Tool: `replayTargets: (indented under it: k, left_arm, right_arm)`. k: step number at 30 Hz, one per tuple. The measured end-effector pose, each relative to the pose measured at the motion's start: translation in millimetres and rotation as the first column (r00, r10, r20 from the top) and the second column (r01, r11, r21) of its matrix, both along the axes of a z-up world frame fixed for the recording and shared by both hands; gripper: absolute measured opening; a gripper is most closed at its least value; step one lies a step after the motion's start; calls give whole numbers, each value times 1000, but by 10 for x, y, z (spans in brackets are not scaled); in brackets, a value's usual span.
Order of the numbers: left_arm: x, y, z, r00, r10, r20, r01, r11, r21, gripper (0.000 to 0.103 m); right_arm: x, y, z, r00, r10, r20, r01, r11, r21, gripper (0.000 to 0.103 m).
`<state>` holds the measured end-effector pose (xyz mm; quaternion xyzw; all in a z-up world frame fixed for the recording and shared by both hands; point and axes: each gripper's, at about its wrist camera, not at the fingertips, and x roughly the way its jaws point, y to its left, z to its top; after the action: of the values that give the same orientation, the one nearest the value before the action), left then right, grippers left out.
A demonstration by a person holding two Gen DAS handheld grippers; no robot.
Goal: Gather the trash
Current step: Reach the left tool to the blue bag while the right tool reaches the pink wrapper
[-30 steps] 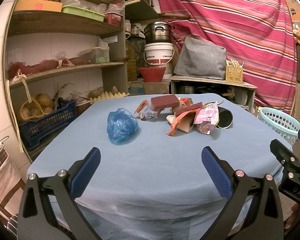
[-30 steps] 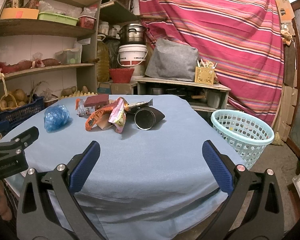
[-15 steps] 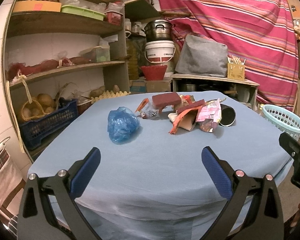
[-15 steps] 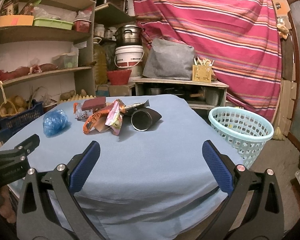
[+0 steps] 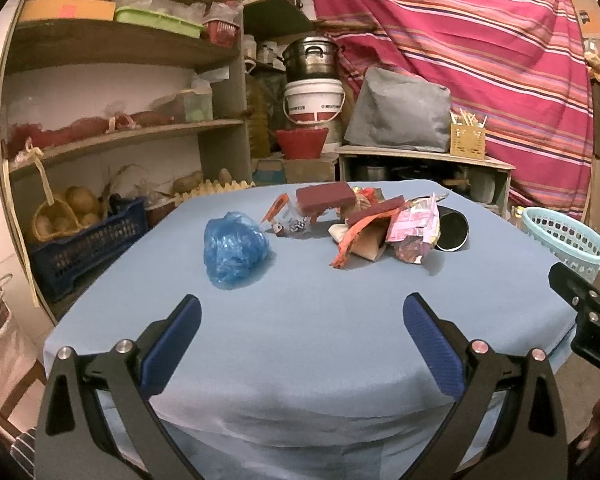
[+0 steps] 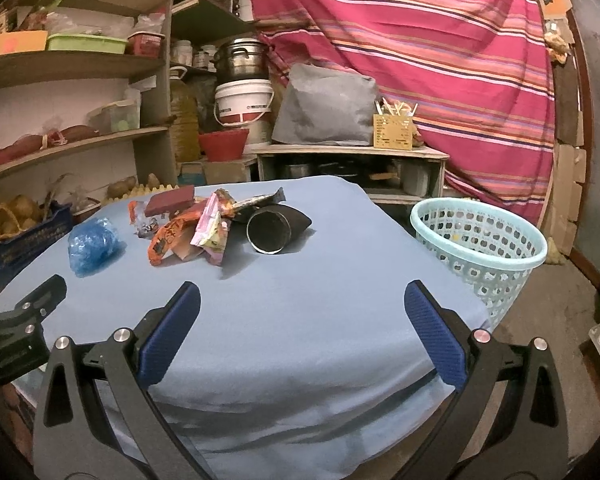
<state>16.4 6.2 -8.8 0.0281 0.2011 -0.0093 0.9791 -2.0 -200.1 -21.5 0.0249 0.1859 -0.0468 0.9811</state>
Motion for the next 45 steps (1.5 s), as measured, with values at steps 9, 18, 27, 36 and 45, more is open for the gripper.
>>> replayTargets:
  k: [9,18,27,36,45]
  left_arm:
    - [151,47,-69,999,4,-51,-3,1000,4,99]
    - [417,356,6,995,62,-83,-65,998,-25,99]
    - [903,764,110,985,124,-122,-127,992,-21,99]
    - [1432,889,132,981,79,-179,-84,996,-21,99]
    - [1822,889,-109,968,96,-231,-99,995,0,99]
  right_arm:
    - [112,56,-36,1000,-1,-15,1,999,-48,99]
    - [334,191,45,1000,-3,-15,1,994,-110,99]
    - [788,165,194,995,52,-86,-55,998,-31,99]
    - [1406,274,185,971,139,-196,-142,990,-1,99]
    - [1857,579,144,947,201,-251,-220,974,-51,99]
